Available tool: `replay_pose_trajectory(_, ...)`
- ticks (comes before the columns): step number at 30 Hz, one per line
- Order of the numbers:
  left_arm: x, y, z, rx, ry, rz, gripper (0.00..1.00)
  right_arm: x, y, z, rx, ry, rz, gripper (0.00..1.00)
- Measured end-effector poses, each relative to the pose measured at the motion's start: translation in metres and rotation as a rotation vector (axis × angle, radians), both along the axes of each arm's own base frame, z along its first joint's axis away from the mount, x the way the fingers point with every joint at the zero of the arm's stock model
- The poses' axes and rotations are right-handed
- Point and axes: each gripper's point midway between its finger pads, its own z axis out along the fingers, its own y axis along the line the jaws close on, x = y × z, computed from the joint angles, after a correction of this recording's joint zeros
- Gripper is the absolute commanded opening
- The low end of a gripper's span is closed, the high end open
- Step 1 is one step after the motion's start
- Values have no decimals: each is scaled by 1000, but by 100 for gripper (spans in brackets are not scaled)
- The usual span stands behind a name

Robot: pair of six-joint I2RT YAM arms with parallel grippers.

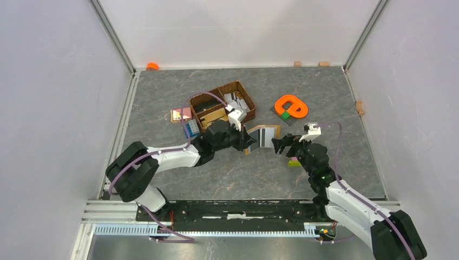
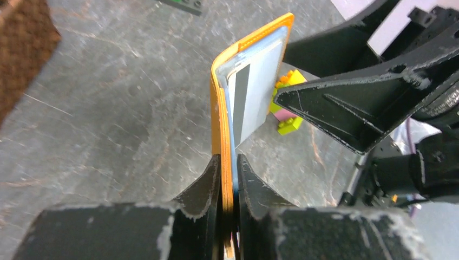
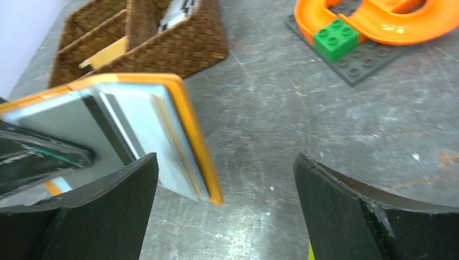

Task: Take the credit cards out of the card holder
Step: Remove the credit card from the card holder.

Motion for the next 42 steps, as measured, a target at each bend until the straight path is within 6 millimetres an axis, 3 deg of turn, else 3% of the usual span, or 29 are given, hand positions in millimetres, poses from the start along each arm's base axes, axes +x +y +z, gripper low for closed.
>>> replay_pose_trajectory(8,-40,8,-15,-16,103,-115,2,-7,37,15,63,-54,208,98)
replay_pose_trajectory(15,-50,14,6,-78,79,-170,2,-16,60,14,105,-49,347,92)
replay_pose_trajectory(20,-40,21,15,-138,99,-160,2,-23,73,27,149,-85,430,72)
replay_pose_trajectory(26,-37,26,16,-165,111,-153,3,-28,80,35,184,-105,477,23)
replay_pose_trajectory(28,-38,25,16,-167,111,-159,12,-29,81,37,193,-105,482,8)
replay_pose_trajectory(31,-36,26,13,-165,121,-152,33,-31,83,38,197,-105,495,2)
replay_pose_trajectory(33,-34,27,14,-172,121,-146,40,-30,81,34,196,-89,481,0)
replay_pose_trajectory(36,-33,29,14,-185,115,-136,45,-28,78,27,190,-57,458,0)
replay_pose_trajectory(42,-28,35,8,-182,122,-97,46,-26,74,22,196,-30,433,0)
